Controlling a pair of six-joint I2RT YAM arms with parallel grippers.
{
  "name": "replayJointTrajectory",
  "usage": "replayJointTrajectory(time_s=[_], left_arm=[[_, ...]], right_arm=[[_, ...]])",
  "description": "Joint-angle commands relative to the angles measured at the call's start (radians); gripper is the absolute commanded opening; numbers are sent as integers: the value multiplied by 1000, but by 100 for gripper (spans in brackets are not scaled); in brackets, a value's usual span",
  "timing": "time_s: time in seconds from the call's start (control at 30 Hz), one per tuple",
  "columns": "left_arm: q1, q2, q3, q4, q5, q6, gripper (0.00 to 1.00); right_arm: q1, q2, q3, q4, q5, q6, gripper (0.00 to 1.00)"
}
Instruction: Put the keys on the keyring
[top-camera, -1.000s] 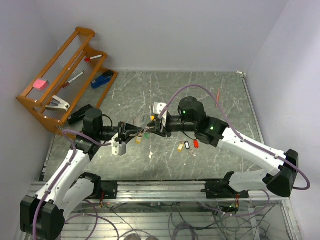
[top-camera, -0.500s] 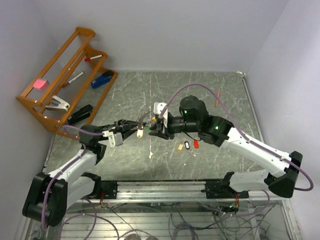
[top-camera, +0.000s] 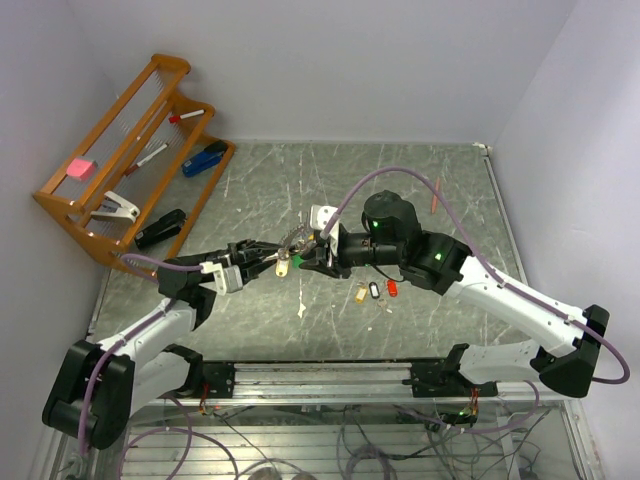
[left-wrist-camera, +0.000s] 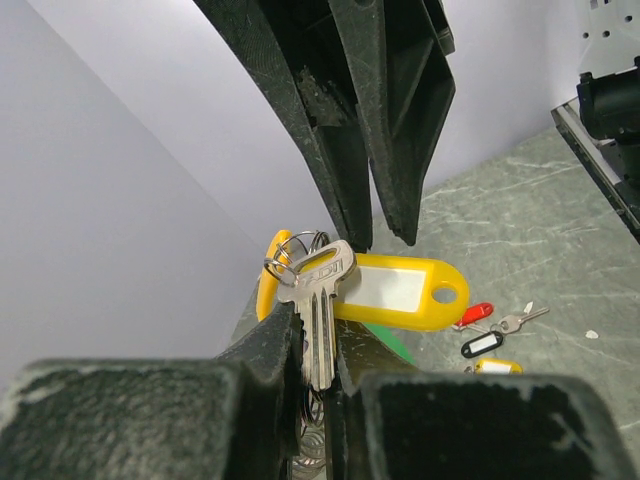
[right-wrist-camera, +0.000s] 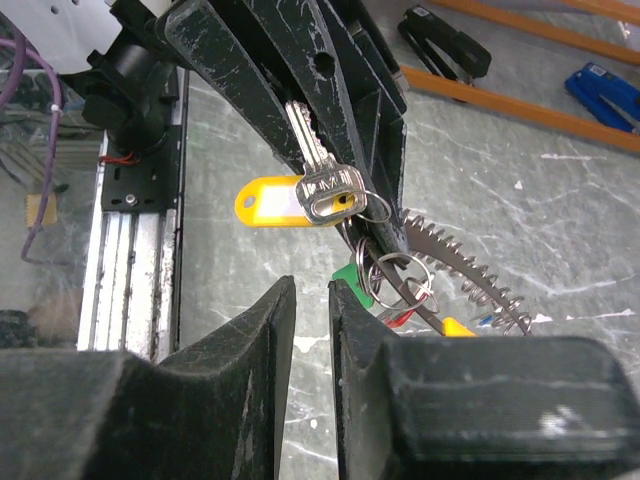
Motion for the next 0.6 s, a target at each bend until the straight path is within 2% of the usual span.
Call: replayJointTrajectory(time_s=[0.0,0.57], left_arm=[[-19,-9,8,97,-42,-1,7],[-36,-40,9,67,-45,24,7]], right_arm=[[8,-2,16,50,-1,-13,19],[30,3,-27,138,21,-13,22]])
